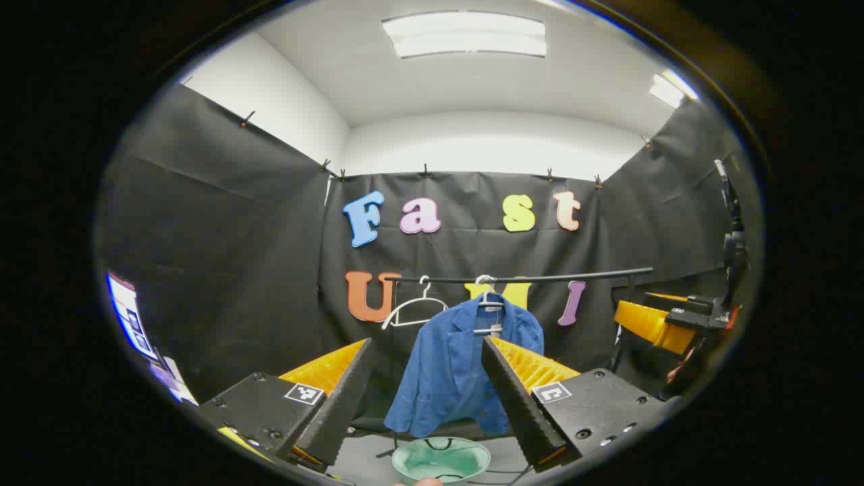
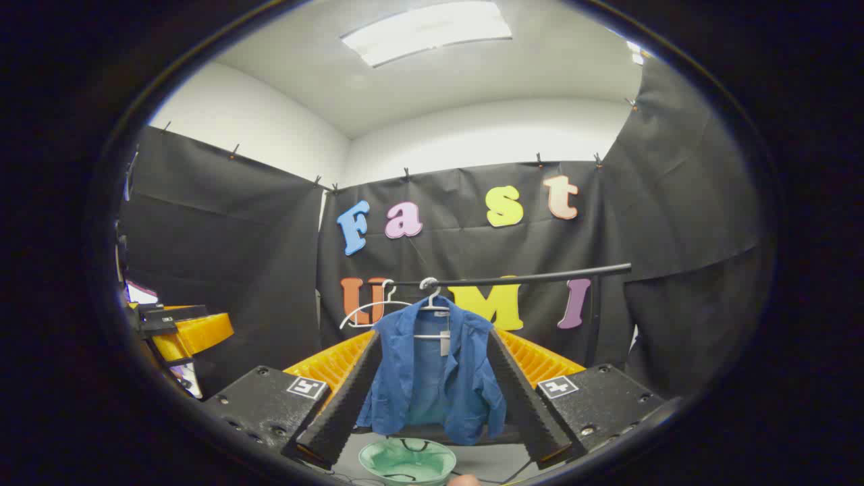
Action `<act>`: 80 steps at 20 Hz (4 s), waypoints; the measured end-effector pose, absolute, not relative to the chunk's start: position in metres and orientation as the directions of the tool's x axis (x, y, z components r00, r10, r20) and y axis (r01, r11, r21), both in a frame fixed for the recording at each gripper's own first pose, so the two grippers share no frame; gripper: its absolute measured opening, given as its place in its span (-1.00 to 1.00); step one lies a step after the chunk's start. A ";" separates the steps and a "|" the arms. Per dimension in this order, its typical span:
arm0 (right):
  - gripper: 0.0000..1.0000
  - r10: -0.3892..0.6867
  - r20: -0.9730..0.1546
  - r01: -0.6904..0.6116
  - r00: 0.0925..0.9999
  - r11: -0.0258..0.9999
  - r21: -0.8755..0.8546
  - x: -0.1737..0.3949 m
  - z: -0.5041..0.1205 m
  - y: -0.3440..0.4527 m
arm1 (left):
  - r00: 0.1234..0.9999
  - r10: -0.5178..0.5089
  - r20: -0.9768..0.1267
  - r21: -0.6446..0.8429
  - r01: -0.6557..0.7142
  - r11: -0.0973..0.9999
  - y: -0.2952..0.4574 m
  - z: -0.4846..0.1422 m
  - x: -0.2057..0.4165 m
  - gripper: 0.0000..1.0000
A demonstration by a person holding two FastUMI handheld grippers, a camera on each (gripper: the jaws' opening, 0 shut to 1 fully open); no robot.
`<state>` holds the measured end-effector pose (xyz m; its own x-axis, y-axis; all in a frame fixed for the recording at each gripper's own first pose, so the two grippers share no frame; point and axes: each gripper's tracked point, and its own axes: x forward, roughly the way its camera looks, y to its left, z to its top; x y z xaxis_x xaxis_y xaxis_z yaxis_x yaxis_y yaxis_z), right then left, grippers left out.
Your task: Grasp the clothes on the hanger with both hands and then place them into the laundry hamper below.
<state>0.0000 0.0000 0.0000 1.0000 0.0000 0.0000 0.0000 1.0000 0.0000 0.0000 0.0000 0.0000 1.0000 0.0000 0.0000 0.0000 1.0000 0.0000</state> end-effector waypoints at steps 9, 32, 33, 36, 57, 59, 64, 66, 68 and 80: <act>0.96 0.055 -0.020 -0.054 0.998 0.998 0.028 0.041 -0.013 0.009 | 0.999 0.037 0.021 0.041 -0.037 0.998 0.009 0.005 0.017 1.00; 0.96 -0.151 -0.083 0.154 0.985 0.988 0.020 0.113 -0.065 0.029 | 0.999 -0.036 -0.024 0.022 0.037 0.999 0.071 -0.029 0.078 1.00; 0.96 -0.175 -0.094 0.178 0.980 0.984 0.023 0.116 -0.071 0.027 | 0.998 -0.050 -0.034 0.024 0.051 0.998 0.071 -0.034 0.082 1.00; 0.97 -0.238 -0.120 0.242 0.964 0.970 0.014 0.122 -0.088 0.020 | 0.993 -0.104 -0.061 0.018 0.105 0.994 0.067 -0.051 0.095 1.00; 0.96 -0.089 -0.321 0.132 0.943 0.984 0.116 0.337 -0.198 -0.067 | 0.955 -0.206 -0.215 -0.066 0.196 0.978 -0.065 -0.158 0.281 1.00; 0.96 -0.071 -0.341 0.119 0.937 0.985 0.122 0.356 -0.209 -0.075 | 0.951 -0.193 -0.240 -0.070 0.181 0.981 -0.070 -0.170 0.303 0.93; 0.96 -0.012 -0.391 0.087 0.920 0.981 0.174 0.387 -0.231 -0.083 | 0.942 -0.178 -0.286 -0.098 0.156 0.983 -0.079 -0.194 0.345 1.00; 0.95 -0.014 -0.407 0.095 0.914 0.979 0.181 0.397 -0.237 -0.088 | 0.944 -0.157 -0.290 -0.086 0.138 0.987 -0.079 -0.197 0.359 0.83; 0.95 -0.018 -0.418 0.107 0.908 0.976 0.190 0.406 -0.242 -0.092 | 0.947 -0.136 -0.293 -0.076 0.119 0.990 -0.078 -0.200 0.371 1.00; 0.00 -0.056 -0.429 0.156 0.902 0.967 0.203 0.409 -0.244 -0.119 | 0.961 -0.028 -0.274 -0.019 0.024 1.000 -0.064 -0.206 0.402 -0.02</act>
